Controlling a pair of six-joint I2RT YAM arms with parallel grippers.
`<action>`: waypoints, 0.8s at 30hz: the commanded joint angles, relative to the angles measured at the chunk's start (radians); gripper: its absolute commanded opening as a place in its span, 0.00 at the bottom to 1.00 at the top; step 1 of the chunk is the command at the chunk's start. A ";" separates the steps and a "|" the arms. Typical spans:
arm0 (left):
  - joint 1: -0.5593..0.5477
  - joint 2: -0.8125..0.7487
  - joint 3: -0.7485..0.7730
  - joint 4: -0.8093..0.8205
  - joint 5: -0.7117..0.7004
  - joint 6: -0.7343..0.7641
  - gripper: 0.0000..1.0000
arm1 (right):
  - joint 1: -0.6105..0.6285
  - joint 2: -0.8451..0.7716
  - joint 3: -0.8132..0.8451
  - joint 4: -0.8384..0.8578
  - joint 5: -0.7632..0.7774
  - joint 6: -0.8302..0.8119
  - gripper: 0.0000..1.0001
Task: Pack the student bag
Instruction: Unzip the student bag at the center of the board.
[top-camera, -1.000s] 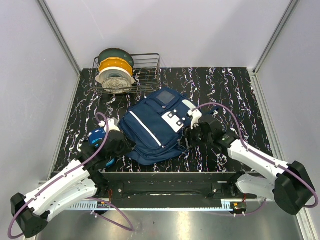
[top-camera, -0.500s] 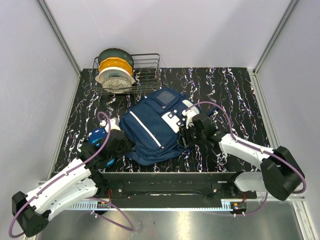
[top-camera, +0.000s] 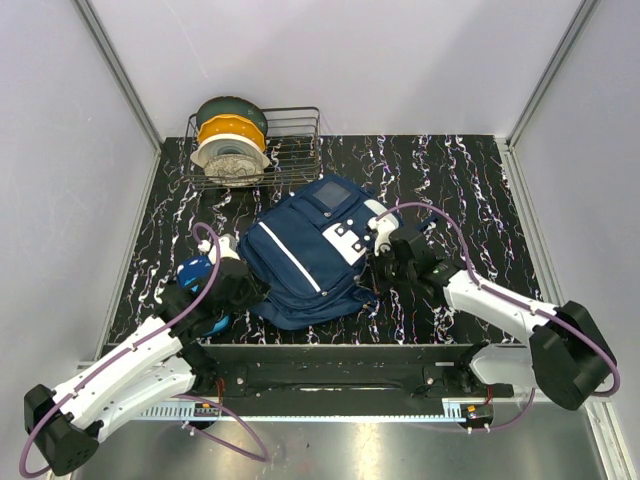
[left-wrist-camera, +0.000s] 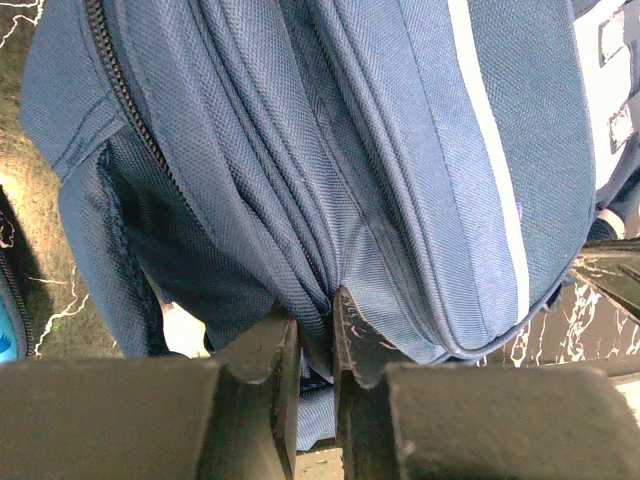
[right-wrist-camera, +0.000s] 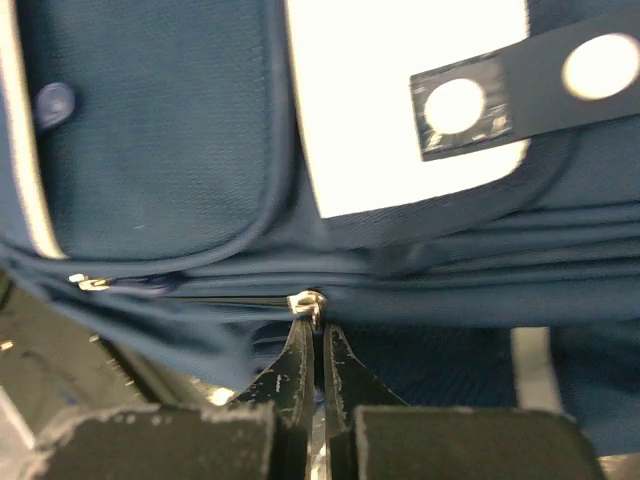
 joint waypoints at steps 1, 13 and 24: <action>0.003 -0.013 0.047 0.154 0.013 0.006 0.00 | 0.027 -0.048 0.042 -0.017 -0.132 0.054 0.00; 0.003 -0.004 0.012 0.238 0.084 -0.032 0.00 | 0.246 0.036 0.157 -0.102 -0.037 0.090 0.00; 0.002 -0.004 -0.003 0.272 0.111 -0.038 0.04 | 0.404 0.168 0.240 0.074 -0.035 0.195 0.00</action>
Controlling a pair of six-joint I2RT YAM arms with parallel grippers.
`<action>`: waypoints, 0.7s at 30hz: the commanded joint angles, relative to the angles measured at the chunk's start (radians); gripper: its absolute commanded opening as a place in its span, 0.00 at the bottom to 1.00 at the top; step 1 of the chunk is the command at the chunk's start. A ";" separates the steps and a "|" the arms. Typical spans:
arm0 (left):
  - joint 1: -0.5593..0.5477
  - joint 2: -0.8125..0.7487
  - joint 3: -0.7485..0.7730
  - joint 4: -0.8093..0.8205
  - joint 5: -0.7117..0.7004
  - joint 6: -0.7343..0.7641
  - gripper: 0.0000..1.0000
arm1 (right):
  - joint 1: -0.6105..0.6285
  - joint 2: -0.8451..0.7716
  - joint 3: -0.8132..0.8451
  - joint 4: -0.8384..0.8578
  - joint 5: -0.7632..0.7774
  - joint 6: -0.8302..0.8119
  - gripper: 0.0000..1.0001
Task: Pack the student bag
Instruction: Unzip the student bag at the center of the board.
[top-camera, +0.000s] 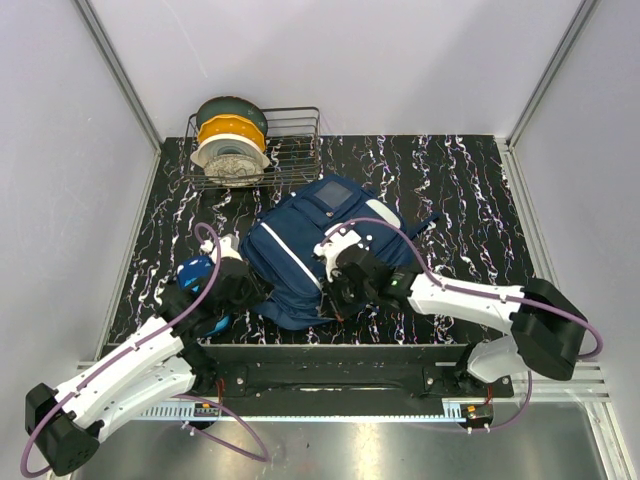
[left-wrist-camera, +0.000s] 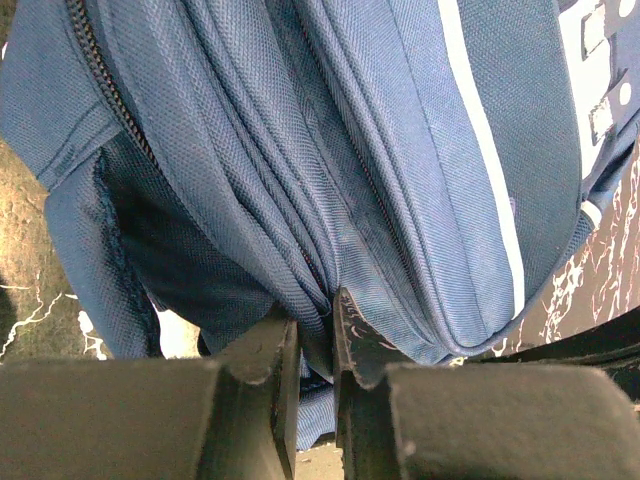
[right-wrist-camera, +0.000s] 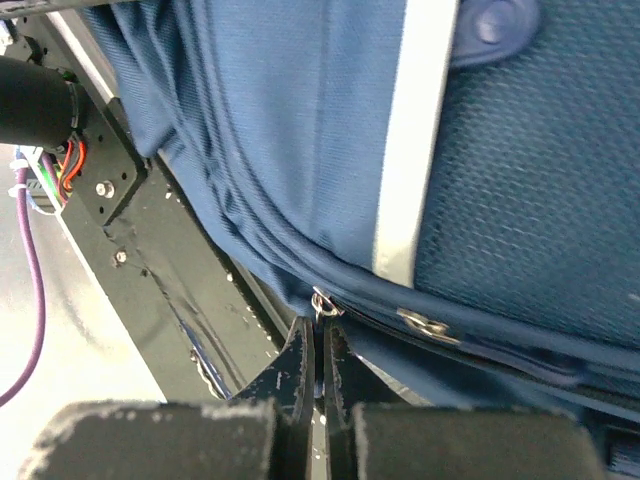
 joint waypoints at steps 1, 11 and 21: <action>-0.003 -0.012 0.012 0.222 0.063 -0.024 0.04 | 0.066 0.023 0.067 0.175 -0.018 0.106 0.00; -0.005 -0.010 -0.002 0.250 0.086 -0.031 0.15 | 0.144 0.134 0.153 0.237 0.120 0.180 0.15; -0.005 -0.058 0.035 0.103 -0.020 0.019 0.71 | 0.141 -0.076 0.019 0.139 0.293 0.253 0.66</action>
